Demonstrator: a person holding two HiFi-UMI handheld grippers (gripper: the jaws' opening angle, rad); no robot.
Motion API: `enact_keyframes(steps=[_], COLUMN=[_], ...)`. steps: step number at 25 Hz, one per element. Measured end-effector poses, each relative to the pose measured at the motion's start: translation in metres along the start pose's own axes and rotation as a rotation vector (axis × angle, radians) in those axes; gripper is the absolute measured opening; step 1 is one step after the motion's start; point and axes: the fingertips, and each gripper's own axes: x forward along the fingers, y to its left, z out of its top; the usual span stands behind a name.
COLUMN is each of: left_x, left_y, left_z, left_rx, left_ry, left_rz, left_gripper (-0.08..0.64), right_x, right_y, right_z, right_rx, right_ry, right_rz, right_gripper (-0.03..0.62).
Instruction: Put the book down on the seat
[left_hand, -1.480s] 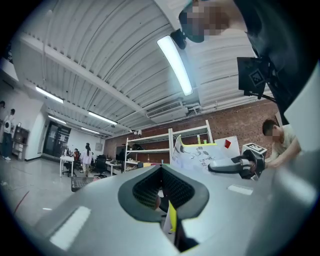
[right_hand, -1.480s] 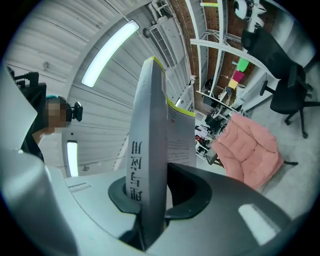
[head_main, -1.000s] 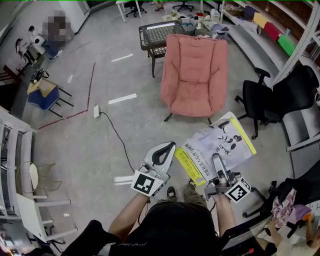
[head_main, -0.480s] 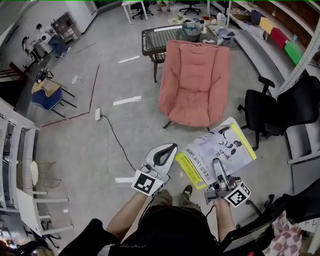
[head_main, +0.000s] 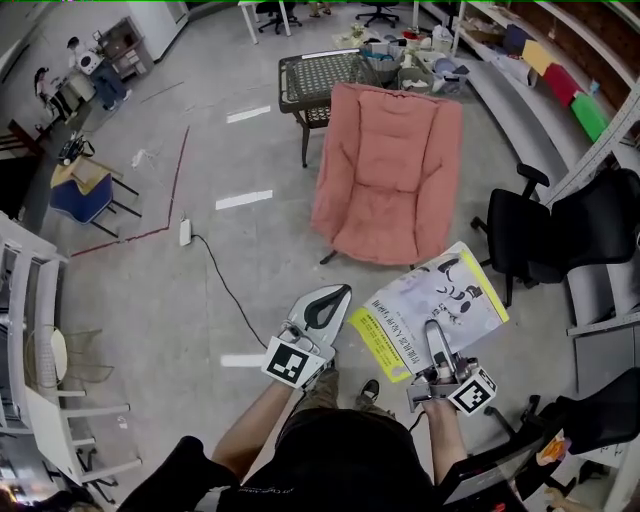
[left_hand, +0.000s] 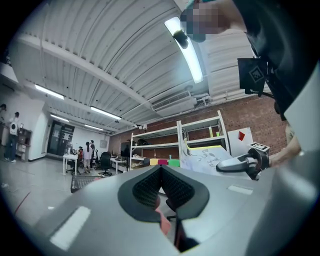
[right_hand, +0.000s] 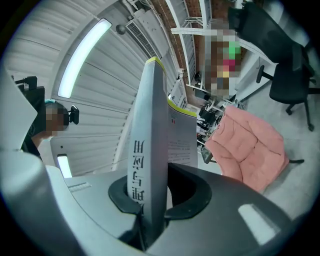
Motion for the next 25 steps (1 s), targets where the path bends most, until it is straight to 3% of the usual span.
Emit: enact_keyframes(steps=[2,6,13,19,25], left_x=[0.001,0.008,0.019,0.055,0.100], left_y=[0.014,0.039,0.083,0.102,0.106], left_z=[0.002,-0.001,-0.008,-0.016,-0.026], left_rx=[-0.004,-0.014,-0.046,-0.057,-0.028], left_ry=[-0.010,0.056,0.056,0.080,0.075], left_rz=[-0.026,-0.079,-0.120,-0.116,-0.087], left_gripper=[0.000,0.000,0.000,0.000,0.000], right_x=[0.015,0.046,0.089,0.118,0.137], right_y=[0.001,-0.006,-0.016,-0.044,-0.080], right_z=[-0.005,-0.015,-0.029,-0.007,0.024], right_rx=[0.001,-0.008,-0.017,0.051,0.033], right_ry=[-0.013,-0.030,-0.040,-0.072,-0.031], right_rz=[-0.010,-0.035,-0.060,-0.052,-0.048], right_gripper=[0.089,0.087,0.087,0.087,0.087])
